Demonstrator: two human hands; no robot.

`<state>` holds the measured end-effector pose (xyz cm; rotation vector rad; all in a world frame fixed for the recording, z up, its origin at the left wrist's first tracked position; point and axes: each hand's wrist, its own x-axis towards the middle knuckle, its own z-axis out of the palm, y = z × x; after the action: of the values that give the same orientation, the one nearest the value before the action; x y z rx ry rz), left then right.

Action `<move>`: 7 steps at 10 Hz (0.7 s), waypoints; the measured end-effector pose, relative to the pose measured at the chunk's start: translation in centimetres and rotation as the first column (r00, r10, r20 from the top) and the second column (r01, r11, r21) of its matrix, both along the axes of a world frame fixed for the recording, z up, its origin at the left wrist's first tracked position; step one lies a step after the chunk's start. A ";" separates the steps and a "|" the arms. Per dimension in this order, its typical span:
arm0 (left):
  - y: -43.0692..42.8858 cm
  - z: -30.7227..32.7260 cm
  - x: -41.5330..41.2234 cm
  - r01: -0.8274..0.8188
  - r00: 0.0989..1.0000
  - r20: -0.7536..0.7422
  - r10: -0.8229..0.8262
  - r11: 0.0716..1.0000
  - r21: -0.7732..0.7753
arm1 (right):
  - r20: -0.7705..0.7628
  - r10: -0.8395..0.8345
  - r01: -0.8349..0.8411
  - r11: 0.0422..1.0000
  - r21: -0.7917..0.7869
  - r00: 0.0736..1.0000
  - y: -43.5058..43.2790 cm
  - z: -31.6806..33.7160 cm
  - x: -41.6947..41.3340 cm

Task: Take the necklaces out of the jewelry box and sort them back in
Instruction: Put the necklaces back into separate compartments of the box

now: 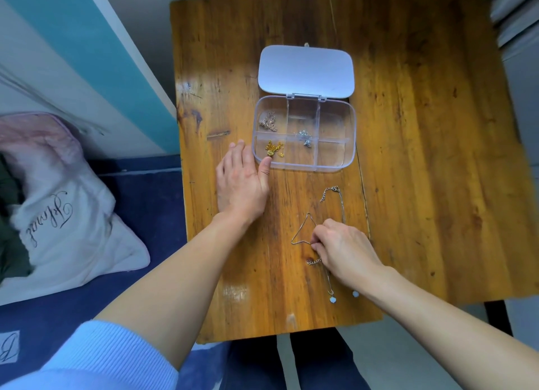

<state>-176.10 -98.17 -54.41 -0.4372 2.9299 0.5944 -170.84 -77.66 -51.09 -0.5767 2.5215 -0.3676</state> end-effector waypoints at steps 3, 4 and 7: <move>0.0 0.3 0.0 0.008 1.000 0.006 -0.008 1.000 0.004 | 0.039 0.049 -0.051 0.998 0.043 0.998 -0.2 0.3 0.1; -0.1 0.4 0.0 0.007 1.000 0.005 -0.008 1.000 0.009 | 0.018 0.078 -0.079 0.995 0.065 0.997 -0.1 0.3 0.4; -0.1 0.2 0.0 0.013 1.000 0.006 -0.013 1.000 0.012 | 0.128 -0.050 0.067 0.989 -0.132 0.991 0.2 1.1 0.2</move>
<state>-176.14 -98.32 -54.19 -0.4182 2.9196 0.6075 -170.63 -77.47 -50.01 -0.5149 2.4107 -0.5838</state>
